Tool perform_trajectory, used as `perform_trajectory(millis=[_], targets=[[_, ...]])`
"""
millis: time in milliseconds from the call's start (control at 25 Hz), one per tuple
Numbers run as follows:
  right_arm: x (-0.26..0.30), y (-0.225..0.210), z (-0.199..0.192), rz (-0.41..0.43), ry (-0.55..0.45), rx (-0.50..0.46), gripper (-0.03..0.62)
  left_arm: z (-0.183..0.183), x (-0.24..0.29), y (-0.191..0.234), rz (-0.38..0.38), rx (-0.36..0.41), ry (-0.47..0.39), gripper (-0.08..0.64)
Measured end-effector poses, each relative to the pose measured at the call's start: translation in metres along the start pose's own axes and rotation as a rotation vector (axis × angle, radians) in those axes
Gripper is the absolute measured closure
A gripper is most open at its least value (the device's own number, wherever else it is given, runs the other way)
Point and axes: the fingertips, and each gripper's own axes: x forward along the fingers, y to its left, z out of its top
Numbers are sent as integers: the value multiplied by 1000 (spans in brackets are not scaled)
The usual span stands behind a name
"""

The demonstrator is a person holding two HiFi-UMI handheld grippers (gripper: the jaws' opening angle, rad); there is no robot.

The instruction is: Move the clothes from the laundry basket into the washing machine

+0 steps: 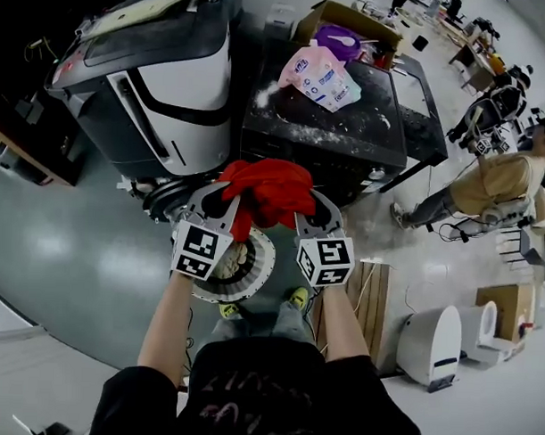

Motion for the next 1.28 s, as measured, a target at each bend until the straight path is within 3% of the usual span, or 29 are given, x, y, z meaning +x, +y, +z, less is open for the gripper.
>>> perform_trajectory(millis=[360,760,1000,1280], targets=[[-53,-87,20,-100,-36,29,514,64,49,-65,-78,48,-51,499],[-96,-179,20,-74,-67,54,514,103,93,-136,-12,-10,-59,500],[-109,-206,20,-44,-81,69,514,113,103,-163,34,-7,-50,500],[-109,-212,29,-57,-96,70,514,120,108,-164,31,-13,-64,500]])
